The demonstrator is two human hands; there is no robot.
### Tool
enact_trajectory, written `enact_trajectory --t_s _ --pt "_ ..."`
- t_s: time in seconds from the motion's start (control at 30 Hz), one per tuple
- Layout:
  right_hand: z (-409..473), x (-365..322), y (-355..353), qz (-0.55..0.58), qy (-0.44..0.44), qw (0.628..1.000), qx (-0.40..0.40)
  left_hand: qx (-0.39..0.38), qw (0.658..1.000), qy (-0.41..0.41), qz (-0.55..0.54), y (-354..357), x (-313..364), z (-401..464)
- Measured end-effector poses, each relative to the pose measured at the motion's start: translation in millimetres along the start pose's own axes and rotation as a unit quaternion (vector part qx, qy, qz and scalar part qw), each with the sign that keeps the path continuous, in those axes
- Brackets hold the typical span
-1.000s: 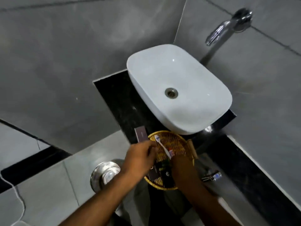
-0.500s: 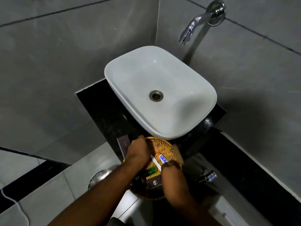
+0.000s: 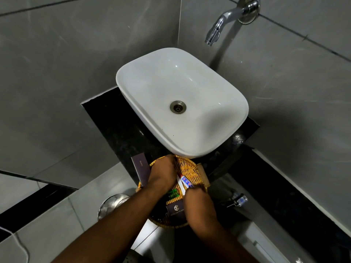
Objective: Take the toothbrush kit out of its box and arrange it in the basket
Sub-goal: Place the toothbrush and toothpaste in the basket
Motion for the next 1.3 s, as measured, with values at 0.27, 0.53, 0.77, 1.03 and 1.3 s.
enact_trajectory --t_s 0.27,0.53,0.77,1.03,1.3 --pt "5.8 3.4 -34.1 0.049 -0.032 0.992 0.116 -0.033 0.997 0.070 0.023 -7.3 8.3 6.7" --pt "11.9 -9.0 -37.0 0.012 -0.035 0.993 0.109 -0.148 0.960 0.182 0.154 -1.6 28.4 10.8" --pt "10.4 -15.3 -43.7 0.040 -0.020 0.987 0.153 -0.180 0.951 0.191 0.161 -2.9 27.0 15.2" --pt "5.3 -9.0 -37.7 0.042 -0.060 0.986 0.149 -0.162 0.949 0.209 0.172 -1.5 31.8 15.3" --pt "1.4 0.0 -25.1 0.050 -0.081 0.986 0.139 -0.144 0.945 0.228 0.183 -1.1 36.2 13.6"
Point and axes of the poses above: each hand's wrist, its own z-axis towards the middle knuckle, its own y-axis out of the palm, x = y × z, the point moved 6 cm from there along z, towards the middle knuckle, and after that the axes turned 1 degree about y, right-handed, at the moved point
